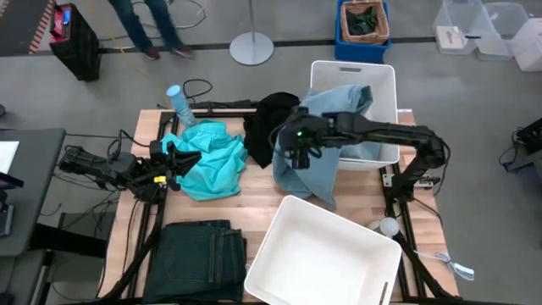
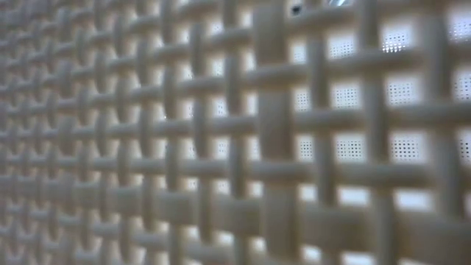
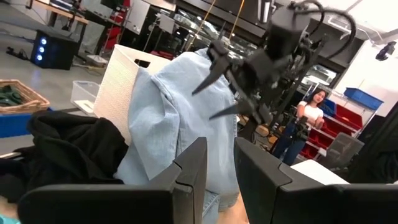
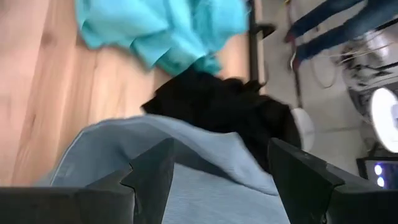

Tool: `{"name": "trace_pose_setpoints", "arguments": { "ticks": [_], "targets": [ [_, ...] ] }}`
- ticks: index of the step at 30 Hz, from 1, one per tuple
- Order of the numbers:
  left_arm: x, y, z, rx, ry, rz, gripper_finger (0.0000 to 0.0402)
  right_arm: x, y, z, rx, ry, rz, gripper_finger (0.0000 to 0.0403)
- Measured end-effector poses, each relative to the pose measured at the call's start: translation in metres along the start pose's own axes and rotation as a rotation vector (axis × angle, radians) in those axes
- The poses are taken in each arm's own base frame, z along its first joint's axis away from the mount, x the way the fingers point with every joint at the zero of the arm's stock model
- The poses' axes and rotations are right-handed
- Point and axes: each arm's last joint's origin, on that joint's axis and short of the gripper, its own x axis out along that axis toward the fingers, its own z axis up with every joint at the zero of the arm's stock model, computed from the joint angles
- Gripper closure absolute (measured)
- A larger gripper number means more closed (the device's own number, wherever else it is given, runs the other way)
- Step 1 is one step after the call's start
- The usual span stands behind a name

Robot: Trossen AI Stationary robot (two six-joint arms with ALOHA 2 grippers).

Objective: Sort clothes
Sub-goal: Put the light blue pants into the top white laundry bin

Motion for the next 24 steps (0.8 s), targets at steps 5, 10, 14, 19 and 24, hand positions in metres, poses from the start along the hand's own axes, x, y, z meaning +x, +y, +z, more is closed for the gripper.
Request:
{"name": "trace_pose_setpoints", "arguments": {
  "ticks": [5,10,14,19,24],
  "targets": [
    [0.000,0.000,0.000,0.000,0.000,0.000,0.0327,0.024,0.010,-0.001,-0.031,0.080,0.034,0.0129],
    [0.000,0.000,0.000,0.001,0.000,0.000,0.0327,0.055,0.008,-0.006,-0.030,0.182,-0.016,0.0129],
    [0.000,0.000,0.000,0.000,0.000,0.000,0.0327,0.072,0.004,-0.012,0.022,0.245,-0.034,0.0134],
    [0.000,0.000,0.000,-0.001,0.000,-0.001,0.0327,0.078,0.004,-0.018,0.070,0.299,-0.027,0.0202],
    [0.000,0.000,0.000,0.001,0.001,0.000,0.0327,0.066,0.000,-0.016,0.103,0.268,-0.040,0.0356]
  ]
}}
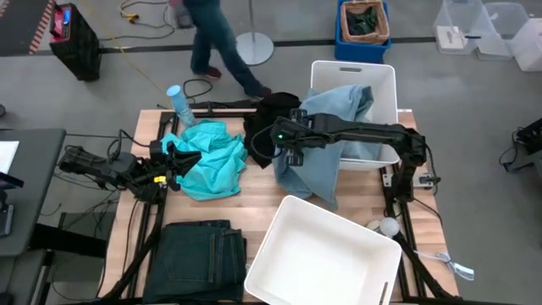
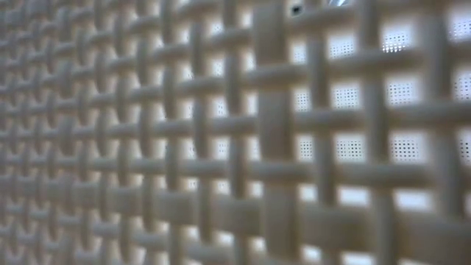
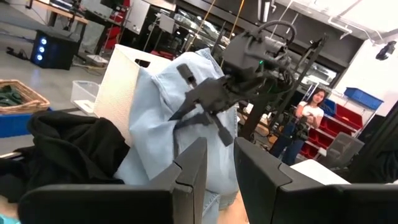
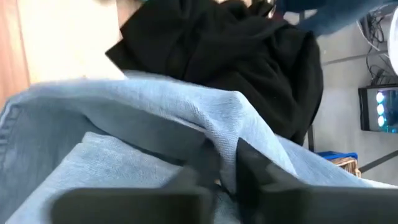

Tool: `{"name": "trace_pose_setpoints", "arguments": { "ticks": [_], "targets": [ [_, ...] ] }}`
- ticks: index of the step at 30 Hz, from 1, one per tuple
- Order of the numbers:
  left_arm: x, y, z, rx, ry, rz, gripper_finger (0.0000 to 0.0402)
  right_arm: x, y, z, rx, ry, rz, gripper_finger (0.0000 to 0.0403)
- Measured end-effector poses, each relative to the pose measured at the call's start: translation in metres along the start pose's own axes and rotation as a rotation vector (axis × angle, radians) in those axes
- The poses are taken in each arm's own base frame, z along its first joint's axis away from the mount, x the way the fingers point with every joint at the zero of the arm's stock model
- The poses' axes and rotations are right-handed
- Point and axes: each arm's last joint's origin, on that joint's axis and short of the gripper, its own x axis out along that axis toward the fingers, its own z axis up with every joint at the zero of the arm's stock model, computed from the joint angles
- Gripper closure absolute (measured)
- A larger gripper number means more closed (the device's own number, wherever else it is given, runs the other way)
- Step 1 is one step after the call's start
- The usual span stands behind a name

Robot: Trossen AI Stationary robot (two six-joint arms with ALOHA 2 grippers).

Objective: Sort clothes
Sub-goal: Put the light blue pants into the top white laundry bin

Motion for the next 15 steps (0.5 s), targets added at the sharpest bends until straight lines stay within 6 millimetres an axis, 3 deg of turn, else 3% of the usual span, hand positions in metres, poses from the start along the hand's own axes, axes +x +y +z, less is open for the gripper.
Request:
{"name": "trace_pose_setpoints", "arguments": {
  "ticks": [2,7,15],
  "targets": [
    [0.000,0.000,0.000,0.000,0.000,0.000,0.0327,-0.008,-0.003,-0.001,0.010,-0.024,-0.006,0.0385],
    [0.000,0.000,0.000,0.002,0.001,0.001,0.0327,-0.037,-0.014,-0.005,0.074,-0.107,-0.071,0.0393],
    [0.000,0.000,0.000,0.003,0.002,0.000,0.0327,-0.127,-0.055,-0.036,0.280,-0.350,-0.319,0.0401]
  ]
}}
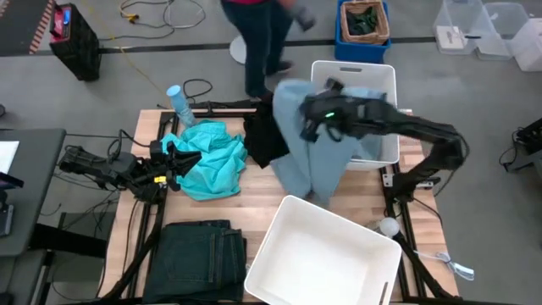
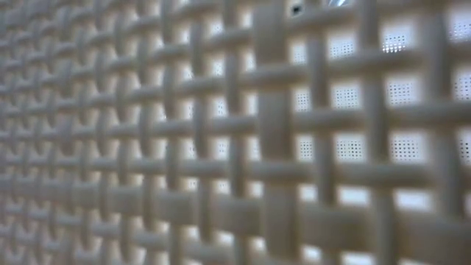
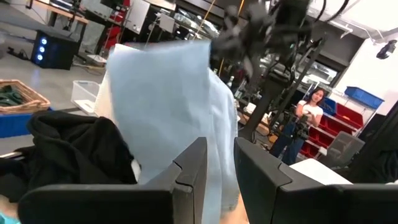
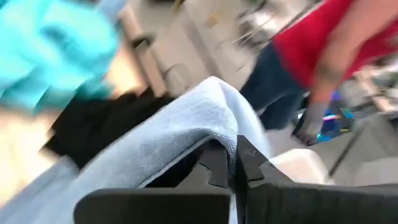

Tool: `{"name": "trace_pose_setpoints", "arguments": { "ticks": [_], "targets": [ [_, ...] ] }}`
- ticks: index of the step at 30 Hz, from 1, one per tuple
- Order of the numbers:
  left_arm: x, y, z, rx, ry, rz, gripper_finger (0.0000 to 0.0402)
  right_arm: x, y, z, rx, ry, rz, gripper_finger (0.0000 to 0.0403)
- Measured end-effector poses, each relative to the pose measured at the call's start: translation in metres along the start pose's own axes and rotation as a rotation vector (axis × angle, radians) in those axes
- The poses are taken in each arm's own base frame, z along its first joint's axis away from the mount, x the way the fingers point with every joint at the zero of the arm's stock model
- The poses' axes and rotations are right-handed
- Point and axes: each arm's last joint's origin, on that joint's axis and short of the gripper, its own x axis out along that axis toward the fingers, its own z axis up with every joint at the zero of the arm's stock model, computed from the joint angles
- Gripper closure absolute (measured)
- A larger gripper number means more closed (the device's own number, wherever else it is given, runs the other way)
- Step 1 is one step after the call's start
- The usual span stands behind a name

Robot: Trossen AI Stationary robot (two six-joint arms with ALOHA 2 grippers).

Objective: Sort clothes
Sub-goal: Put the light blue pants into the top white laundry bin

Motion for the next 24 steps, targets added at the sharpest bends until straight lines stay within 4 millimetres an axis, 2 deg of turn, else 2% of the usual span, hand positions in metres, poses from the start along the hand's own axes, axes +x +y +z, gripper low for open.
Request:
{"name": "trace_pose_setpoints", "arguments": {
  "ticks": [7,13,16,19,21,24],
  "targets": [
    [0.000,0.000,0.000,0.000,0.000,0.000,0.0327,-0.077,-0.072,-0.013,0.249,-0.163,-0.307,0.0402],
    [0.000,0.000,0.000,-0.001,0.000,0.000,0.0327,-0.121,-0.107,-0.037,0.388,-0.136,-0.610,0.0402],
    [0.000,0.000,0.000,-0.003,-0.001,-0.001,0.0327,-0.131,-0.115,-0.044,0.429,-0.085,-0.756,0.0403],
    [0.000,0.000,0.000,-0.003,-0.001,-0.001,0.0327,-0.133,-0.116,-0.048,0.419,-0.001,-0.904,0.0403],
    [0.000,0.000,0.000,-0.004,-0.001,-0.001,0.0327,-0.129,-0.114,-0.047,0.387,0.026,-0.920,0.0403],
    [0.000,0.000,0.000,-0.004,-0.001,-0.001,0.0327,-0.120,-0.108,-0.043,0.339,0.018,-0.849,0.0403]
  ]
}}
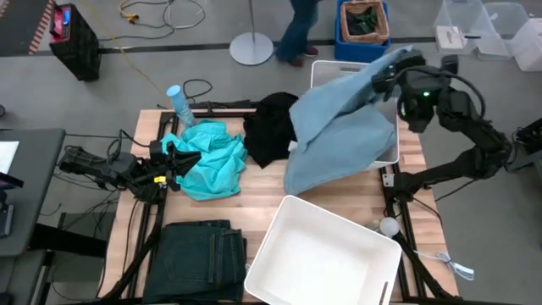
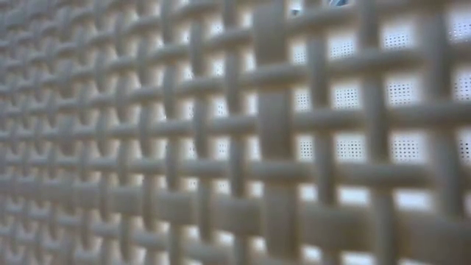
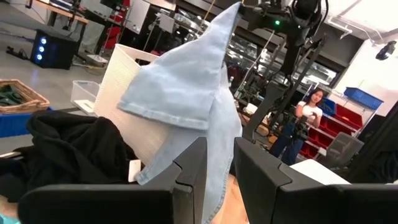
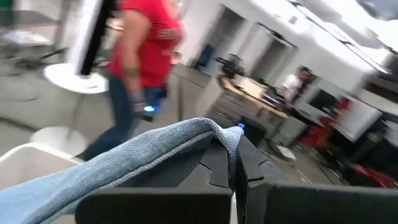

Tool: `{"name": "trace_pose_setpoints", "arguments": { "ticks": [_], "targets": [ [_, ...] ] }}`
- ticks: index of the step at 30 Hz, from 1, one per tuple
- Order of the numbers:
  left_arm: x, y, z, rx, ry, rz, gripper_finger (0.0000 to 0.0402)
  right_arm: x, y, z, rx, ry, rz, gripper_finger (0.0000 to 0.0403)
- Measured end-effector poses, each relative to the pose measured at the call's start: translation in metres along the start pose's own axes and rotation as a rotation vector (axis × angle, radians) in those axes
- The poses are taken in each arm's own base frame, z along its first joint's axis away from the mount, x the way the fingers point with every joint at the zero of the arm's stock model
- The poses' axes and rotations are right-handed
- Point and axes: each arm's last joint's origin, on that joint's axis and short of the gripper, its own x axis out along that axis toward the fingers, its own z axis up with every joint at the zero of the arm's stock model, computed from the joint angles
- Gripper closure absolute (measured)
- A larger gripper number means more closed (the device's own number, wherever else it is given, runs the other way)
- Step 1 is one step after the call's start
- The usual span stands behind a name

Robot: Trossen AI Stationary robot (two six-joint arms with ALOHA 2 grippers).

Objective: Sort clothes
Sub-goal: Put the light blue pants into the top white laundry bin

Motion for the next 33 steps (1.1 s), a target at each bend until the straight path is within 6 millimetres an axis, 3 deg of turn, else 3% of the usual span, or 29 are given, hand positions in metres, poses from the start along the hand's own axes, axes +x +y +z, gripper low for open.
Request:
{"name": "trace_pose_setpoints", "arguments": {
  "ticks": [6,9,12,17,20,28,33],
  "targets": [
    [0.000,0.000,0.000,-0.001,-0.001,0.000,0.0327,0.002,0.051,-0.004,-0.158,0.000,0.229,0.0387],
    [0.000,0.000,0.000,-0.002,-0.002,0.000,0.0327,0.007,0.078,-0.009,-0.223,0.043,0.244,0.0349],
    [0.000,0.000,0.000,-0.002,-0.002,0.000,0.0327,0.012,0.091,-0.012,-0.252,0.066,0.233,0.0291],
    [0.000,0.000,0.000,-0.007,-0.002,0.000,0.0327,0.014,0.095,-0.011,-0.239,0.070,0.256,0.0182],
    [0.000,0.000,0.000,-0.008,-0.002,0.000,0.0327,0.008,0.092,-0.009,-0.218,0.052,0.335,0.0136],
    [0.000,0.000,0.000,-0.007,-0.001,0.000,0.0327,-0.036,0.087,0.007,-0.183,-0.168,0.800,0.0118],
    [0.000,0.000,0.000,-0.004,0.001,0.001,0.0327,-0.058,0.102,-0.011,-0.407,-0.136,0.979,0.0118]
  ]
}}
